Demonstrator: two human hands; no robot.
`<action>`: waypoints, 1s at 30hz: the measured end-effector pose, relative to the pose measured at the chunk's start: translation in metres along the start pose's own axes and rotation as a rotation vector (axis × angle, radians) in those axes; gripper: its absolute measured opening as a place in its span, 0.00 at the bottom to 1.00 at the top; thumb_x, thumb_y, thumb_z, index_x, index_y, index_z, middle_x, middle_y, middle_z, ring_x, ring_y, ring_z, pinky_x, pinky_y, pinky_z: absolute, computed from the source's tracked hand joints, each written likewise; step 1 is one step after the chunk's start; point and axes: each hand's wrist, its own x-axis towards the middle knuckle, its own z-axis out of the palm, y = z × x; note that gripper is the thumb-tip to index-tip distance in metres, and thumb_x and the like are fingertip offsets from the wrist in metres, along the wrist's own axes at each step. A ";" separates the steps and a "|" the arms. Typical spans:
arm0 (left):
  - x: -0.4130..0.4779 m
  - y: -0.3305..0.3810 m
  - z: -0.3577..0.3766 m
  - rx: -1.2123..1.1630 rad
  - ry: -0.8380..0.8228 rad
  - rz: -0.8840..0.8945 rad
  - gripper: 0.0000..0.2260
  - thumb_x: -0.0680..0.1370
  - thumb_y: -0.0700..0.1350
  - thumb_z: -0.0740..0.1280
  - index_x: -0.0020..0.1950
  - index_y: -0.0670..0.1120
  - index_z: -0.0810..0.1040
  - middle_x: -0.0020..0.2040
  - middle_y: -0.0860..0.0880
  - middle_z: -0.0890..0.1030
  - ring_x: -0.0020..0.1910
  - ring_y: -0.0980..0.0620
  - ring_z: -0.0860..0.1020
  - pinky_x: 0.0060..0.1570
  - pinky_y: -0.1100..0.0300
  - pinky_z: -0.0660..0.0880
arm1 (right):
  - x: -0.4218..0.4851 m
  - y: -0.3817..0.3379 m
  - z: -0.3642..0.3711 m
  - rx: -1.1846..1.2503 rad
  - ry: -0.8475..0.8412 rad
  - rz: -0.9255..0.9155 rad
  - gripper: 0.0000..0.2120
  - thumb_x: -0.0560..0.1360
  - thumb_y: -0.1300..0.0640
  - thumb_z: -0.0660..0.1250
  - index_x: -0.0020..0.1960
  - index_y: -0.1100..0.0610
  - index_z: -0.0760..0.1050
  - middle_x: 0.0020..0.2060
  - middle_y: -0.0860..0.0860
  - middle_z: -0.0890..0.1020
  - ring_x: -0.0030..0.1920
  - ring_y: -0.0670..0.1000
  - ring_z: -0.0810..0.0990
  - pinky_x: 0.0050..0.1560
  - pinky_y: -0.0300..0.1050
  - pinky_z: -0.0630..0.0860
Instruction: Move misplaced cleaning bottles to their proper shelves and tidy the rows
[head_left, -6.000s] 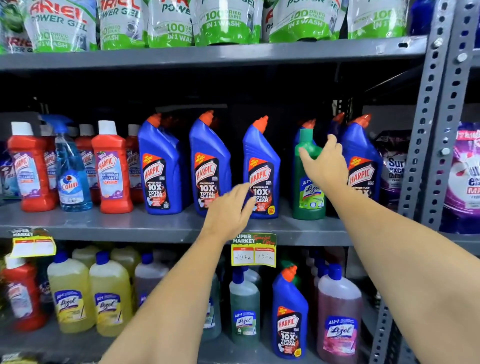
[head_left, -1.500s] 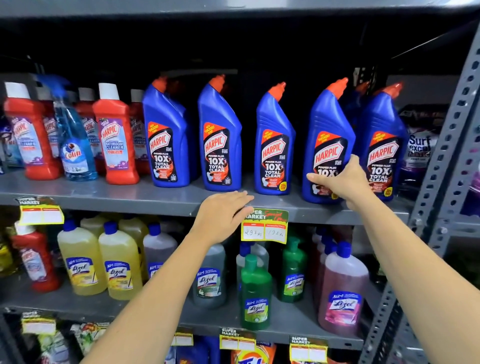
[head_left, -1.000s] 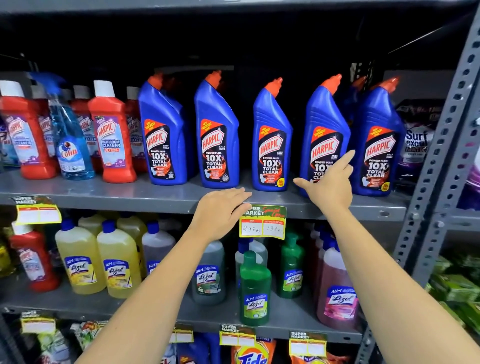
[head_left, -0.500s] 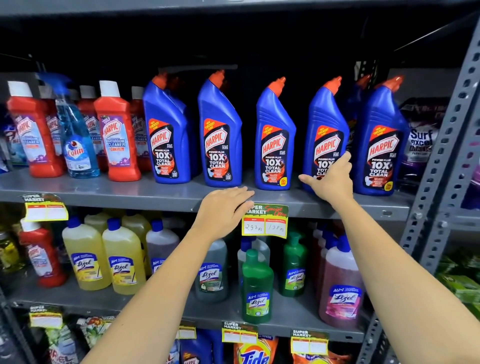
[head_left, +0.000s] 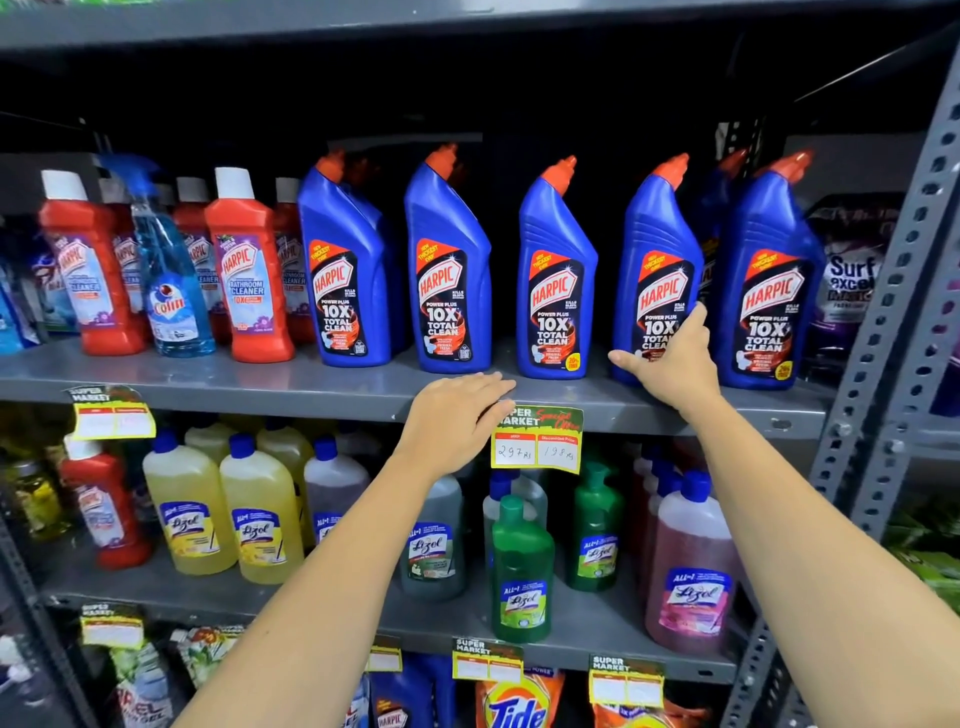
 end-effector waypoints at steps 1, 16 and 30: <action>0.000 0.000 0.000 0.000 0.002 0.001 0.24 0.80 0.58 0.50 0.66 0.49 0.76 0.65 0.49 0.78 0.64 0.49 0.75 0.60 0.53 0.70 | 0.000 0.001 0.000 -0.004 -0.003 0.001 0.55 0.67 0.47 0.78 0.79 0.56 0.43 0.75 0.58 0.62 0.68 0.63 0.72 0.65 0.59 0.70; -0.013 0.001 0.010 -0.097 0.145 -0.031 0.22 0.81 0.55 0.52 0.67 0.46 0.75 0.68 0.46 0.75 0.68 0.47 0.70 0.66 0.50 0.64 | -0.090 0.034 0.028 0.413 0.514 -0.392 0.22 0.77 0.66 0.64 0.70 0.68 0.65 0.62 0.60 0.71 0.62 0.58 0.76 0.65 0.49 0.73; -0.217 -0.016 0.158 -0.242 -0.308 -0.203 0.21 0.80 0.50 0.54 0.65 0.43 0.77 0.66 0.44 0.77 0.63 0.43 0.75 0.62 0.50 0.72 | -0.184 0.139 0.167 0.063 -0.385 0.135 0.48 0.65 0.48 0.77 0.77 0.54 0.56 0.70 0.55 0.68 0.70 0.53 0.69 0.70 0.51 0.68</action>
